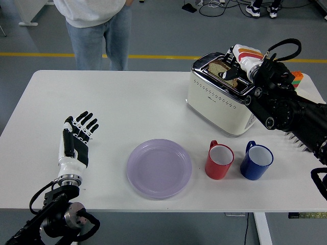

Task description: Push plate across desktop,pick up the break from the machine,place the break in the plate

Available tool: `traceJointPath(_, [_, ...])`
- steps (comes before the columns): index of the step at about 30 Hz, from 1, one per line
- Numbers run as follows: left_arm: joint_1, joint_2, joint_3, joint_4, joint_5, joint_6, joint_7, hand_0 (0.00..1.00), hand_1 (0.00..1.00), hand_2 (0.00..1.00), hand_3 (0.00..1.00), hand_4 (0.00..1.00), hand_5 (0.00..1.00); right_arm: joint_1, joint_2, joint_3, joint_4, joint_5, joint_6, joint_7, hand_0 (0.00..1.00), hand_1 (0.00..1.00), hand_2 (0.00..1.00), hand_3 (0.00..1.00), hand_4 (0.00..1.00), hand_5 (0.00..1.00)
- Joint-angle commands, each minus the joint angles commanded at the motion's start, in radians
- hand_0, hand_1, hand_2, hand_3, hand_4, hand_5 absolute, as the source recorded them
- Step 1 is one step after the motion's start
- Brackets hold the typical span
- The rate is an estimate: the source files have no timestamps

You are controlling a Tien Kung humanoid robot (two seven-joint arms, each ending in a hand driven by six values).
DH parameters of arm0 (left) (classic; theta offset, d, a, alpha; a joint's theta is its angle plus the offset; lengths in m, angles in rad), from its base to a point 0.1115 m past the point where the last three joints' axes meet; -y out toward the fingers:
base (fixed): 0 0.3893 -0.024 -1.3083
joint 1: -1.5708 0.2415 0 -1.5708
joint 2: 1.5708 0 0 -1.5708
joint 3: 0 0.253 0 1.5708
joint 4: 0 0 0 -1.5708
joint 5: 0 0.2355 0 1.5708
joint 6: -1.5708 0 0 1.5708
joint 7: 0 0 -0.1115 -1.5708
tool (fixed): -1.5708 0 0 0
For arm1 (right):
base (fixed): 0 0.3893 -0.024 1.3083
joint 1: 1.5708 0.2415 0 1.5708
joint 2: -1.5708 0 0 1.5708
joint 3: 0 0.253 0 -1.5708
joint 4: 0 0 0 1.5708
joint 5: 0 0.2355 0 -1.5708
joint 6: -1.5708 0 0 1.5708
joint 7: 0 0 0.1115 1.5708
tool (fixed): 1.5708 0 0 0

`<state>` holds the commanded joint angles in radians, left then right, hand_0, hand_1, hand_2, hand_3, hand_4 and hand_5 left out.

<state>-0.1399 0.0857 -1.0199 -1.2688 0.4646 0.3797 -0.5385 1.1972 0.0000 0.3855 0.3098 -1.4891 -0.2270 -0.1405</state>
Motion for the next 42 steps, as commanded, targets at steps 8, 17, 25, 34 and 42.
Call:
traceJointPath(8, [-0.003,0.000,0.000,0.001,0.000,0.000,-0.001,0.711,0.685,0.710,0.628,0.383,0.940,0.009,0.000,-0.078,-0.025,0.068,-0.013,0.004,0.271,0.345,0.392,0.514,0.748,0.204])
traceJointPath(17, [-0.003,-0.001,0.000,0.002,0.000,0.000,-0.002,0.711,0.684,0.709,0.627,0.384,0.942,0.010,0.000,-0.201,-0.045,0.213,-0.079,0.047,0.262,0.331,0.381,0.500,0.736,0.193])
traceJointPath(25, [-0.005,-0.001,0.001,0.006,0.000,0.001,-0.003,0.710,0.683,0.709,0.627,0.379,0.937,0.006,0.000,-0.200,-0.027,0.252,-0.105,0.080,0.194,0.275,0.369,0.460,0.647,0.129])
traceJointPath(34, [-0.002,0.001,0.000,0.003,0.001,0.003,-0.005,0.710,0.680,0.707,0.626,0.377,0.936,0.004,0.000,-0.118,0.024,0.156,-0.133,0.053,0.171,0.252,0.345,0.450,0.470,0.096])
traceJointPath(42, [0.003,0.002,-0.005,-0.001,0.010,0.003,-0.003,0.710,0.680,0.708,0.624,0.376,0.935,0.015,0.000,0.052,0.124,-0.005,-0.165,0.011,0.141,0.233,0.330,0.437,0.452,0.053])
